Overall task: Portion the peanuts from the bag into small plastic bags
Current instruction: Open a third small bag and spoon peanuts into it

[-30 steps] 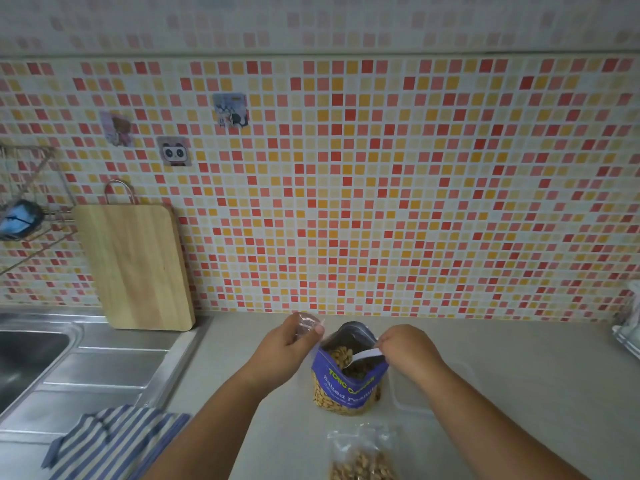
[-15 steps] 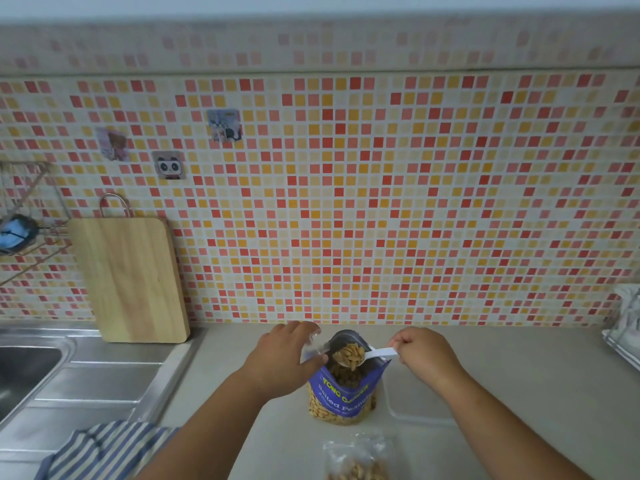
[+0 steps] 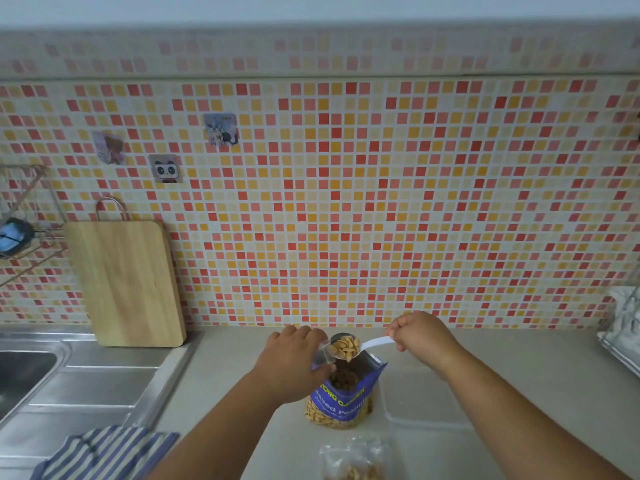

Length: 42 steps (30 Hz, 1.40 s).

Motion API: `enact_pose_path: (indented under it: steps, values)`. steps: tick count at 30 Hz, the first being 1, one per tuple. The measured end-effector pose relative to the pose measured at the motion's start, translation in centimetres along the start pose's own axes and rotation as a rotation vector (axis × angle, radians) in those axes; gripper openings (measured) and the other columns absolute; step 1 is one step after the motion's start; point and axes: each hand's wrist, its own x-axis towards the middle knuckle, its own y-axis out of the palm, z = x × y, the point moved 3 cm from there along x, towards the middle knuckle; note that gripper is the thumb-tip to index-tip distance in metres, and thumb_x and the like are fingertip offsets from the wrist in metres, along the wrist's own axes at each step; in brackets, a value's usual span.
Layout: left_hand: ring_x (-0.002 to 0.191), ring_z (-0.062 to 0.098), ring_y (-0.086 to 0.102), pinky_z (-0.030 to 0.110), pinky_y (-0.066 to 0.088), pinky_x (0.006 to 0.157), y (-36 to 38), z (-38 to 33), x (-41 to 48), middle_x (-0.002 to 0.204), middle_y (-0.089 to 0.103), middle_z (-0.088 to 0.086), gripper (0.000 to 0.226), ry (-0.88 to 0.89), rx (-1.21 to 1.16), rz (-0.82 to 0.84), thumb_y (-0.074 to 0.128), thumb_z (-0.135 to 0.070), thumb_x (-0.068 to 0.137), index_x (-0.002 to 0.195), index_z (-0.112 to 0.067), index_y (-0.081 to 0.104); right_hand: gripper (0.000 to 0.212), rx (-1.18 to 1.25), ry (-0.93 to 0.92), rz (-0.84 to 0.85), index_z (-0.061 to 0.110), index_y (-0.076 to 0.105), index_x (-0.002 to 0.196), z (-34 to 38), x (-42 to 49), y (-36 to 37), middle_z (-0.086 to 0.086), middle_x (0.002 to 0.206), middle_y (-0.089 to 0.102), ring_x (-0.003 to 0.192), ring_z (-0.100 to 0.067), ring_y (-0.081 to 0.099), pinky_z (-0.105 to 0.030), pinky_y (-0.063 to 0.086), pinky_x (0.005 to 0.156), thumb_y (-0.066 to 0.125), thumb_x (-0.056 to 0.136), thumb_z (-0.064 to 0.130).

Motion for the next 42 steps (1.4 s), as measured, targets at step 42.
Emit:
enact_pose_path:
  steps: [42]
  values:
    - [0.105,0.015,0.059,0.039,0.045,0.099,0.6,-0.9,-0.3,0.104,0.065,0.004,0.047,-0.370,-1.244,0.091,0.039,-0.053,0.093,0.116,-0.013,0.046,0.045,-0.830,-0.114,0.165,0.017,0.049,0.132,3.2,-0.6,9.5,-0.009,0.136,0.049,0.123,-0.026,0.044,-0.034,0.035,0.103,0.058,0.089,0.028]
